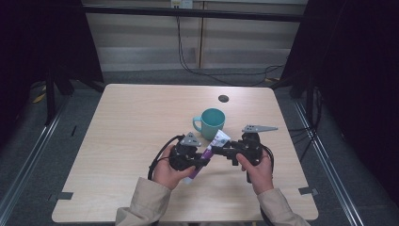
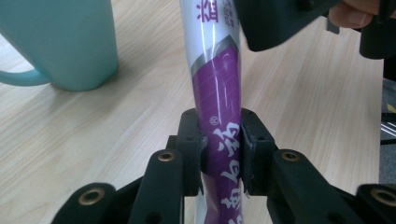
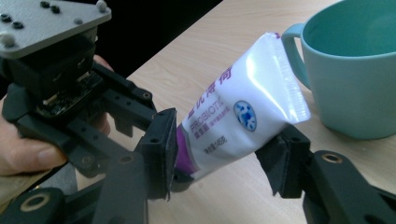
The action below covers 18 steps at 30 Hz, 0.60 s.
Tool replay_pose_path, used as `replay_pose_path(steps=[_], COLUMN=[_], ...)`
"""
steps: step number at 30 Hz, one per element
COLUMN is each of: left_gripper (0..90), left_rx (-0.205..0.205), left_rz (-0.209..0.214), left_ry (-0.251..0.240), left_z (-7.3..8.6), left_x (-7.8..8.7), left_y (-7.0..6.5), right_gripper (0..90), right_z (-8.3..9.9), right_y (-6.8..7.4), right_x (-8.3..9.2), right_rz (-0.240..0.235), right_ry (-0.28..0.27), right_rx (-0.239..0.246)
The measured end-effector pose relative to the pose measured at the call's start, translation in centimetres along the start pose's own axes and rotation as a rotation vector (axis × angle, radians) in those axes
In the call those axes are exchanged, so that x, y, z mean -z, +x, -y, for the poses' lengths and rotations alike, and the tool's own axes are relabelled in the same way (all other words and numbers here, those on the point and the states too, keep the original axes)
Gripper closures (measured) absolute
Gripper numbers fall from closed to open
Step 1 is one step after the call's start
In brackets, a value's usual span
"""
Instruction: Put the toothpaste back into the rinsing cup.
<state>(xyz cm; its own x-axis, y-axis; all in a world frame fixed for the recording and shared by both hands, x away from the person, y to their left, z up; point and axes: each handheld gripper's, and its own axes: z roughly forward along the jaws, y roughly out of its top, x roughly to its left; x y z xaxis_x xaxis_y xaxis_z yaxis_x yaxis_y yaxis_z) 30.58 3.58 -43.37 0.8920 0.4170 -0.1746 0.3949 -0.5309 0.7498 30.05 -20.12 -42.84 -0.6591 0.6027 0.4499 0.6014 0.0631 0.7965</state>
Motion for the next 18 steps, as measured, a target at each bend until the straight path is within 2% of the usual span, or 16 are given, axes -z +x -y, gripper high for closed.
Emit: replay_pose_path(steps=[2,4,5,6,7,8,9,10,11,12,13,15,16,17,18], left_gripper=[73.5,73.5,73.6,73.6,73.5,73.0,73.0,70.4,68.5,61.2,61.2,43.3,37.7,37.7,32.8], left_rx=[-0.023,-0.034,-0.025,-0.003,0.002,0.002,-0.004,-0.027,-0.027,-0.033,-0.030,-0.039,-0.043,-0.039,-0.040], left_rz=[0.024,0.001,-0.001,0.012,0.026,0.026,0.027,0.010,0.010,0.006,0.005,-0.018,-0.025,-0.025,-0.024], left_ry=[-0.002,0.016,0.010,-0.007,-0.025,-0.025,-0.031,-0.055,-0.055,-0.055,-0.040,-0.037,-0.030,-0.033,-0.039], left_z=[-0.2,-0.6,-0.6,-0.5,-0.4,-0.4,-0.3,-0.2,-0.2,-0.2,-0.2,-0.1,0.1,0.3,0.6], left_x=[-0.2,-0.4,-0.4,-0.3,-0.3,-0.3,-0.3,-0.4,-0.4,-0.4,-0.5,-0.5,-0.5,-0.5,-0.4], left_y=[-0.4,-1.0,-1.0,-0.8,-0.7,-0.7,-0.7,-0.7,-0.7,-0.7,-0.7,-0.5,-0.4,-0.2,-0.1], right_gripper=[51.1,51.0,53.8,57.5,59.1,62.9,62.9,69.2,69.2,71.6,71.6,73.4,74.0,74.0,74.2], right_z=[0.0,-0.1,-0.2,-0.3,-0.3,-0.4,-0.4,-0.5,-0.5,-0.6,-0.6,-0.7,-0.8,-0.8,-1.1], right_y=[-0.1,0.1,0.4,0.3,0.3,0.3,0.3,0.2,0.2,0.4,0.4,0.2,-0.2,-0.2,-0.3], right_x=[-0.1,-0.5,-0.5,-0.3,-0.2,-0.1,-0.1,0.2,0.2,0.4,0.4,0.9,1.3,1.3,1.9], right_rz=[-0.004,-0.004,0.019,0.009,0.005,-0.002,-0.002,-0.035,-0.035,-0.034,-0.034,-0.006,-0.005,-0.005,0.011], right_ry=[-0.011,-0.008,-0.017,-0.040,-0.046,-0.053,-0.053,-0.072,-0.072,-0.079,-0.079,-0.099,-0.119,-0.119,-0.122], right_rx=[-0.017,-0.012,-0.001,-0.019,-0.024,-0.026,-0.026,-0.048,-0.048,-0.033,-0.033,-0.033,-0.039,-0.039,-0.031])
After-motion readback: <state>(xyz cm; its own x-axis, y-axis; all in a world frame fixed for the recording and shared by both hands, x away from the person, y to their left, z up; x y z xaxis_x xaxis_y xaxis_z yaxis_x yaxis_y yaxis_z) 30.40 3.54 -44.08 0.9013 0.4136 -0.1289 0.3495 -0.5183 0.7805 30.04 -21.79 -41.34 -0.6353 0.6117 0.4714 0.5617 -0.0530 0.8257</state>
